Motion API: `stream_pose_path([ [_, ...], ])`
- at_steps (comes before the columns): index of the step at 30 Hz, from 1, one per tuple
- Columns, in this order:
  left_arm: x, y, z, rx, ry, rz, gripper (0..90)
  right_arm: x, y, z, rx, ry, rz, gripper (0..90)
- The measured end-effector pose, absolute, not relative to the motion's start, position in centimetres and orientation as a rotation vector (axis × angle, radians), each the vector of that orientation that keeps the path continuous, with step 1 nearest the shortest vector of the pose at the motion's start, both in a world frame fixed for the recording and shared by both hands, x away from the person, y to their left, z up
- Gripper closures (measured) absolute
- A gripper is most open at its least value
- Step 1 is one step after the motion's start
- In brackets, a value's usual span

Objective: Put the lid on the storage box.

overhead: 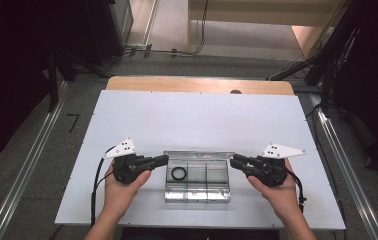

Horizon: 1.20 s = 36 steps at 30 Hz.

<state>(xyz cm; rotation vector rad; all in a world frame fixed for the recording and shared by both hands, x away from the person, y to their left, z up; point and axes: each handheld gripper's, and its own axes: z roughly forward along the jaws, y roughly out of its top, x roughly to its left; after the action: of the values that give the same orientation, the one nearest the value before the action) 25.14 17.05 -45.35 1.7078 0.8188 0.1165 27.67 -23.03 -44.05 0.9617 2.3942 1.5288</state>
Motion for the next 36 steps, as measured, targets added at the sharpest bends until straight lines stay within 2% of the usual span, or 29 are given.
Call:
stream_pose_path([
  [3, 25.1, 17.0, -45.3, 1.709, 0.817, 0.115, 89.8, 27.7, -23.2, -44.2, 0.973, 2.398, 1.543, 83.0],
  [7, 25.1, 17.1, -45.4, 1.708, 0.818, 0.113, 89.8, 27.7, -23.1, -44.2, 0.982, 2.395, 1.549, 87.5],
  [36, 23.4, 16.7, -45.5, 1.714, 0.797, 0.112, 89.8, 25.1, -23.0, -44.3, 0.918, 2.412, 1.552, 88.3],
])
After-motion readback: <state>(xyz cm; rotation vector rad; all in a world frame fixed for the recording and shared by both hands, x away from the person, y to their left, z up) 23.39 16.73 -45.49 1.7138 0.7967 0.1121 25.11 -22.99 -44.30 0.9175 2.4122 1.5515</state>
